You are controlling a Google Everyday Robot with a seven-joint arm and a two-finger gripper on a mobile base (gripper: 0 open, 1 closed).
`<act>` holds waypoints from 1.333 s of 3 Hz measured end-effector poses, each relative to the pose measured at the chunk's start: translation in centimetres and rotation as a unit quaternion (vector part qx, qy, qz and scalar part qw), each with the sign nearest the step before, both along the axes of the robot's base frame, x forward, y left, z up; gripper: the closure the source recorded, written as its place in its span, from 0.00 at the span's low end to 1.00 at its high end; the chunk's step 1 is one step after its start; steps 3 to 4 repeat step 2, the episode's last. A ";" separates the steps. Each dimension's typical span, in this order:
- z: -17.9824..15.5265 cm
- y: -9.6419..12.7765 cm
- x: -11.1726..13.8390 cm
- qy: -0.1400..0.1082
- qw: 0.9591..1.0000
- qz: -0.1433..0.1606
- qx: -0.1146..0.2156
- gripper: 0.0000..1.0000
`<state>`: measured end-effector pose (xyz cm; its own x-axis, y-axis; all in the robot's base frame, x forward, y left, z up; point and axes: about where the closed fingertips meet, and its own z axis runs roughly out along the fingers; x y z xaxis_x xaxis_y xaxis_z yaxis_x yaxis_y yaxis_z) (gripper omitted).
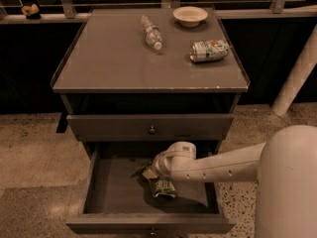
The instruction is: Place green jalapeno chip bag into middle drawer
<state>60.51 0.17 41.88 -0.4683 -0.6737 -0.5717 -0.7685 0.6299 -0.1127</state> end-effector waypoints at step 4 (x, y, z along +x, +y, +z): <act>0.0 0.0 0.0 0.000 1.000 0.000 0.000 0.00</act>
Offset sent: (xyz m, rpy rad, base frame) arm 0.0000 0.0000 0.0000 0.0000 0.0000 0.0000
